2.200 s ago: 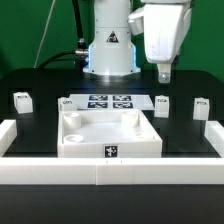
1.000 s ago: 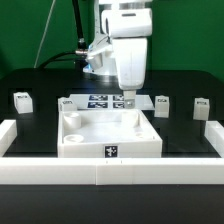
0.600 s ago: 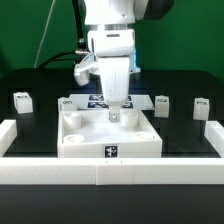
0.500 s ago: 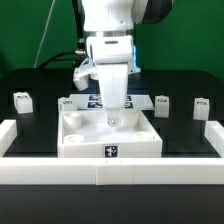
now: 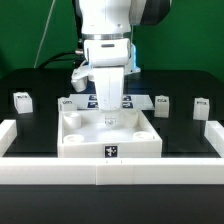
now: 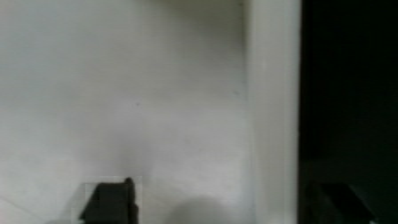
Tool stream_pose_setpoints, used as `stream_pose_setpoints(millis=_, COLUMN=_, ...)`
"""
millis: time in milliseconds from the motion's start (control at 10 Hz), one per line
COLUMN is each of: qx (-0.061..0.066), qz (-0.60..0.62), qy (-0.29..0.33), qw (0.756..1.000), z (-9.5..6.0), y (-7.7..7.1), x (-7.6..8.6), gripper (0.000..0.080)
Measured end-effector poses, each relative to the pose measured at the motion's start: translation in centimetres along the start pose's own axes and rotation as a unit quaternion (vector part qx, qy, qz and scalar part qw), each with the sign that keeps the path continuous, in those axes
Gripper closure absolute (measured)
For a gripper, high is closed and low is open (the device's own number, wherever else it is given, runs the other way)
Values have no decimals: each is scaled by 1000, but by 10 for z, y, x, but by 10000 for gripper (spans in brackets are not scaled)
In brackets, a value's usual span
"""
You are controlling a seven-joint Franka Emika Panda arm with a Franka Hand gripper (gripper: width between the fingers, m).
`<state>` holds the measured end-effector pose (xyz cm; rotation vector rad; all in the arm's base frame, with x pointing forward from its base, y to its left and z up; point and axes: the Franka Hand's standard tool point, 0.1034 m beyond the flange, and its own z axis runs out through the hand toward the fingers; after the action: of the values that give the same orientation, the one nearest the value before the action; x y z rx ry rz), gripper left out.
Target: Assemble one leg
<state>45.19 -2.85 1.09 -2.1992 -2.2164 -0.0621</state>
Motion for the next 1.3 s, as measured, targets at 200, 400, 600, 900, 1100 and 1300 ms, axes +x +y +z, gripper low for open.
stream_pose_setpoints(millis=200, qx=0, qz=0, qy=0, qw=1000, z=0, y=0, x=0, gripper=596)
stream_pose_setpoints(millis=400, qx=1, qz=1, qy=0, qw=1000, z=0, y=-1, x=0, gripper=741)
stream_pose_setpoints(millis=600, qx=1, qz=1, qy=0, qw=1000, z=0, y=-1, x=0, gripper=741)
stream_pose_setpoints(millis=900, qx=1, qz=1, qy=0, qw=1000, z=0, y=-1, x=0, gripper=741)
stream_pose_setpoints(millis=1100, qx=4, qz=-3, qy=1, qw=1000, z=0, y=-1, x=3, gripper=741)
stream_pose_setpoints(millis=1300, qx=4, qz=-16, qy=9, qw=1000, z=2, y=3, x=26, gripper=741)
